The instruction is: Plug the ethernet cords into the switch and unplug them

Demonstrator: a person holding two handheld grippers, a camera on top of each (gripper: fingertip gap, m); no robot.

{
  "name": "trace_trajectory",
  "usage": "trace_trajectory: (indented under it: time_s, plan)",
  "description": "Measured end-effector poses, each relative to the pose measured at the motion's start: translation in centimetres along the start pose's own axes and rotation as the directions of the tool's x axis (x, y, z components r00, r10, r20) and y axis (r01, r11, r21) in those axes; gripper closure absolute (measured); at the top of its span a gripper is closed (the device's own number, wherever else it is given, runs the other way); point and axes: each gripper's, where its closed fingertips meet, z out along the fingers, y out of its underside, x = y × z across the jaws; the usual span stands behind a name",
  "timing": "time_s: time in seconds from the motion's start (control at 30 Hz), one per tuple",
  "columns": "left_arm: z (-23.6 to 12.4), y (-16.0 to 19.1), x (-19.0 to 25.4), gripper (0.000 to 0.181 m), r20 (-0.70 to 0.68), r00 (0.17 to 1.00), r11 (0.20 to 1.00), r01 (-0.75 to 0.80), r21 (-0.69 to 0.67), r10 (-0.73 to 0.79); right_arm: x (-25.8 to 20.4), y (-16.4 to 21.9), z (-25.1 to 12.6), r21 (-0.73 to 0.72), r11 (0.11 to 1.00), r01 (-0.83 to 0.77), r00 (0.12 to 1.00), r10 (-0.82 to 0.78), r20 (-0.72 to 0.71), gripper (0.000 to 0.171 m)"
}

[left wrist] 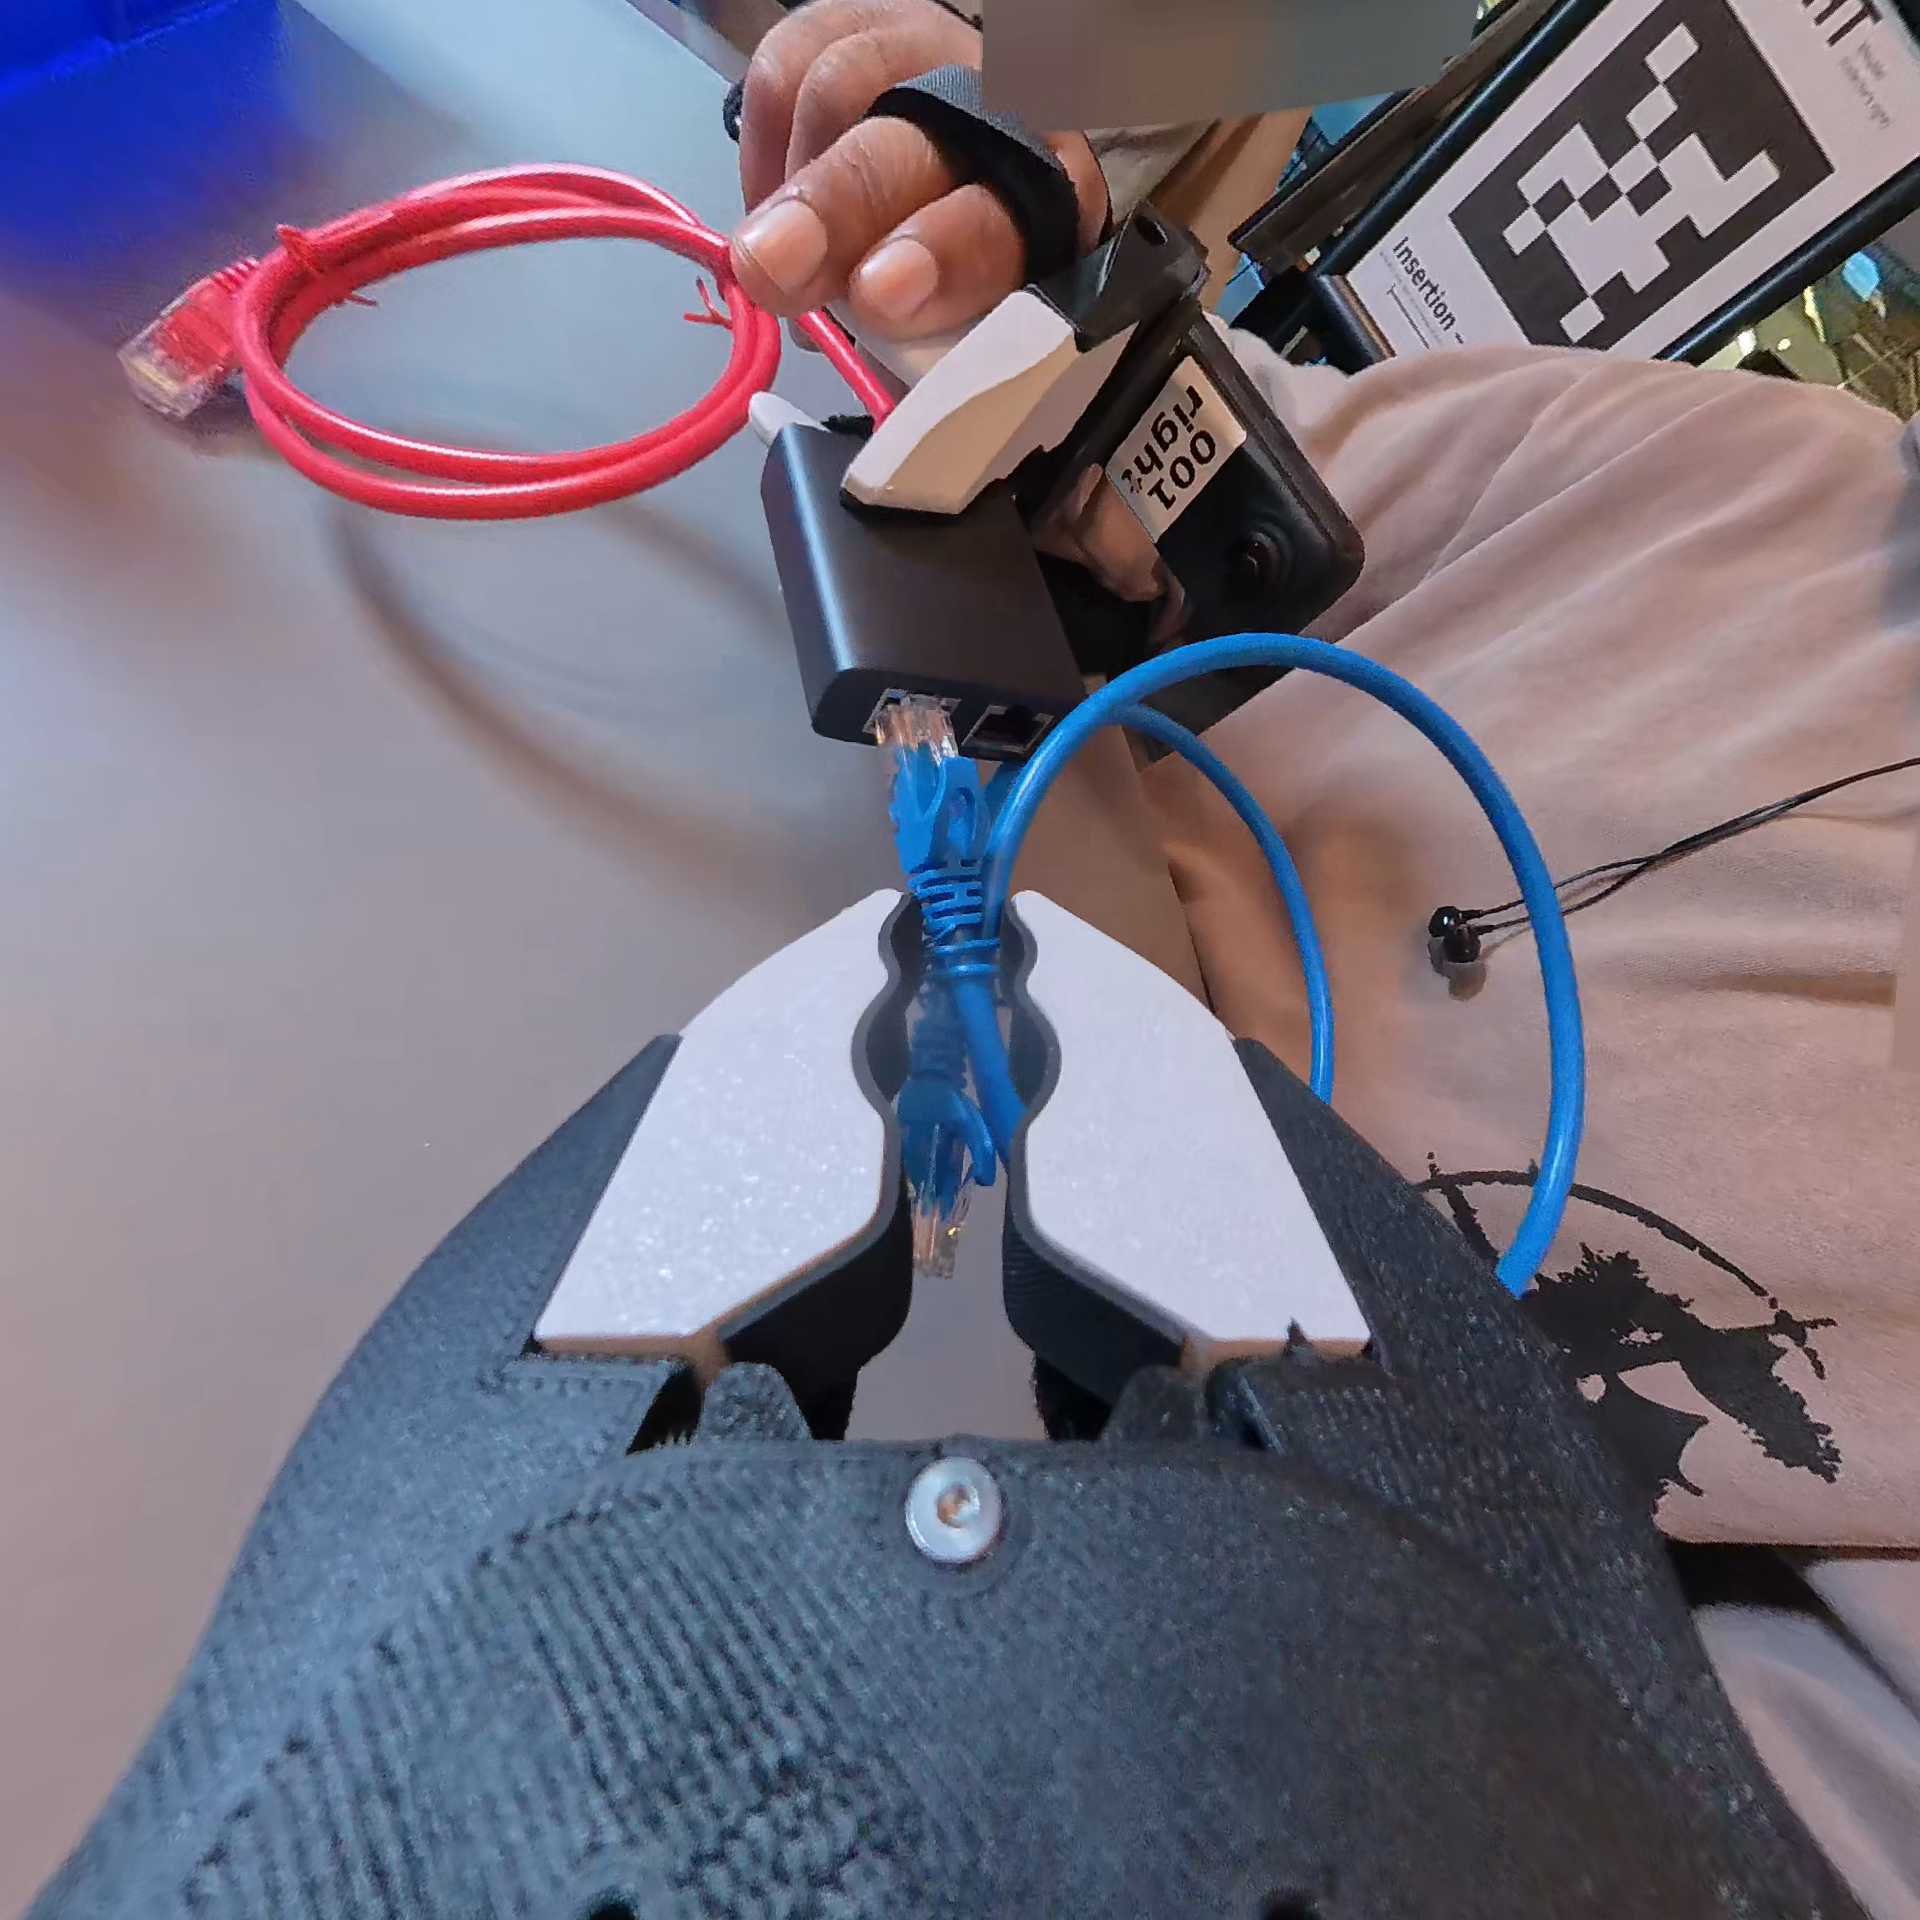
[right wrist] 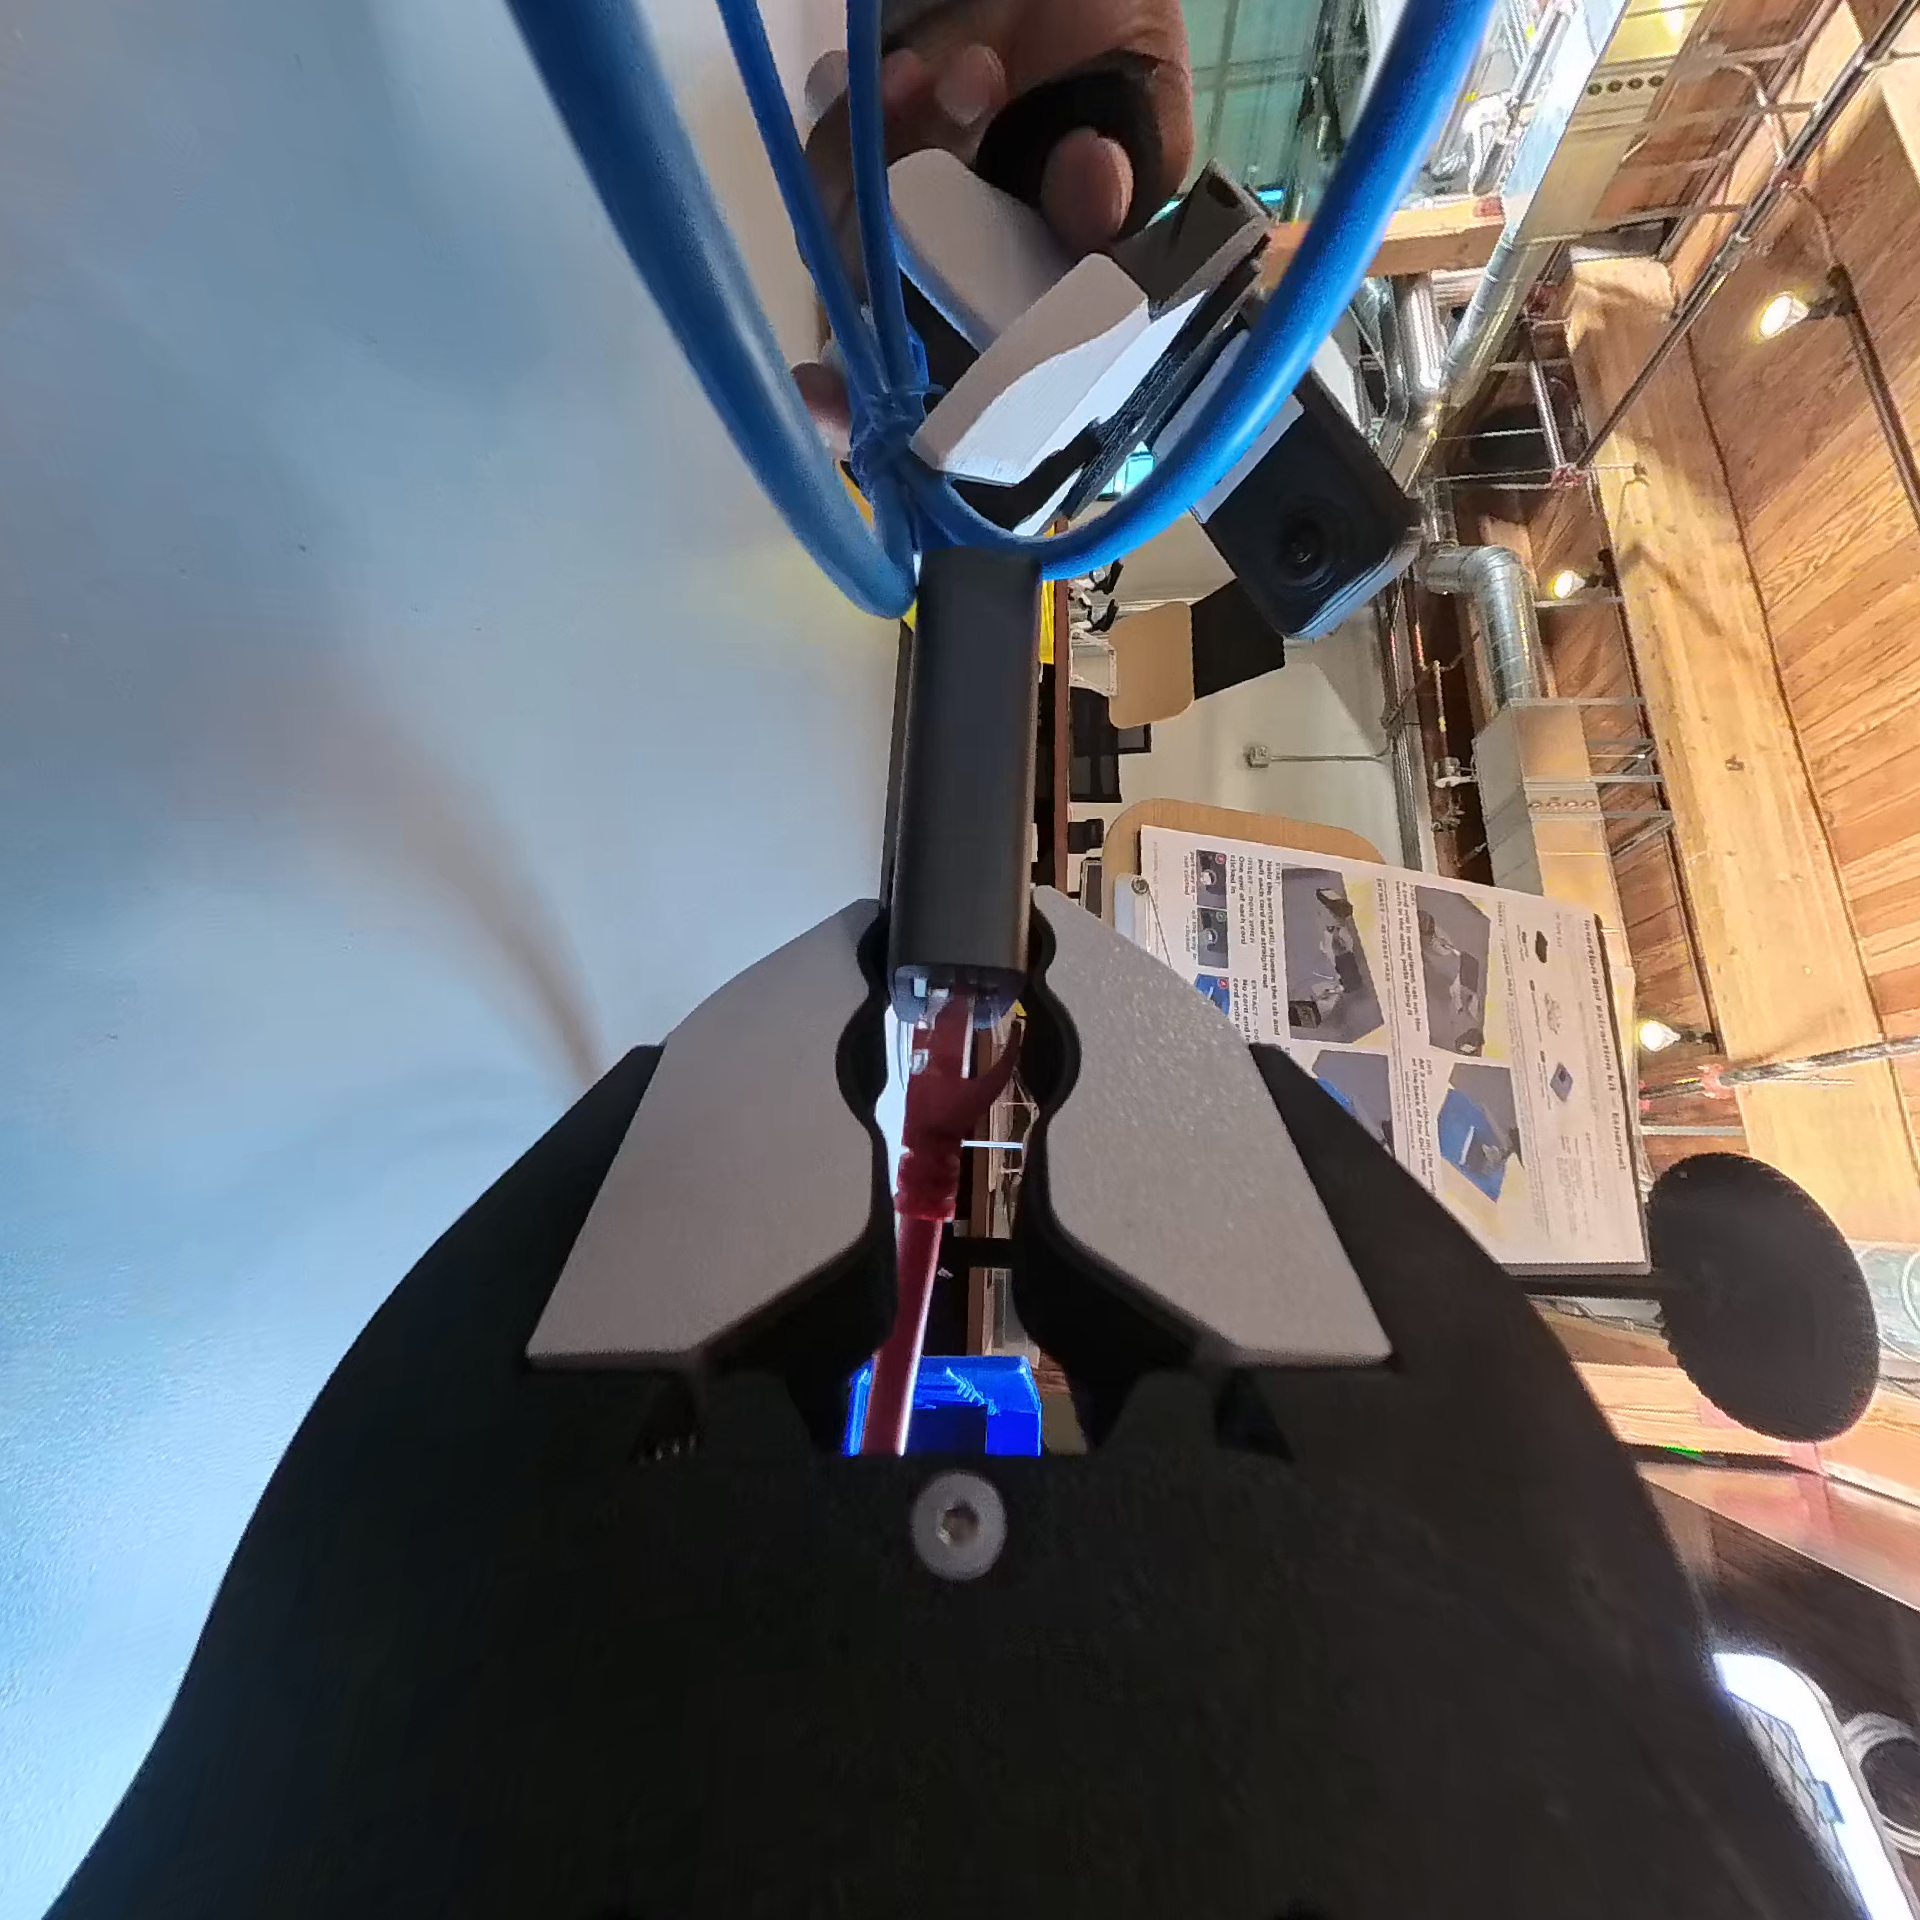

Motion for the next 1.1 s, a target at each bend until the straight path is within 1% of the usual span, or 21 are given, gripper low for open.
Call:
trace_trajectory:
  time_s: [0.17,0.3,0.4,0.53,0.63,0.7,0.83,1.0,1.1]
  plan:
    - [0.9,1.7,0.3,0.167,0.003,0.999,0.993,-0.040,-0.110,0.040,-0.7,-1.0,0.1,0.024,0.999,0.022,0.999,-0.023,0.030,0.150]
    - [1.5,2.2,0.6,0.167,-0.009,0.999,0.989,-0.052,-0.139,0.052,-1.1,-1.5,0.0,0.038,0.999,0.025,0.998,-0.027,0.054,0.150]
    - [2.1,3.1,0.6,0.167,0.012,0.998,0.979,-0.055,-0.197,0.058,-1.7,-1.9,-0.2,0.055,0.998,0.037,0.995,-0.042,0.087,0.150]
    - [2.9,4.3,-0.3,0.168,0.049,0.999,0.968,-0.006,-0.251,0.019,-2.9,-2.2,-0.5,0.067,0.993,0.096,0.986,-0.104,0.128,0.150]
    - [3.7,5.3,-0.8,0.168,0.081,0.996,0.943,-0.001,-0.333,0.030,-4.3,-2.6,-0.7,0.099,0.980,0.173,0.963,-0.190,0.192,0.150]
    - [4.1,5.4,-0.9,0.168,0.092,0.995,0.931,-0.009,-0.366,0.045,-4.4,-2.5,-0.9,0.112,0.966,0.234,0.941,-0.254,0.225,0.150]
    - [4.5,4.8,-0.8,0.168,0.085,0.993,0.928,-0.045,-0.370,0.082,-3.8,-2.1,-0.9,0.128,0.951,0.281,0.916,-0.306,0.261,0.150]
    - [4.8,4.7,0.4,0.168,0.023,0.998,0.942,-0.051,-0.332,0.063,-3.9,-2.0,-0.5,0.112,0.963,0.246,0.929,-0.267,0.258,0.150]
    - [4.6,4.6,0.4,0.168,0.026,0.998,0.950,-0.039,-0.309,0.049,-4.0,-2.4,-0.7,0.115,0.968,0.225,0.933,-0.248,0.261,0.150]
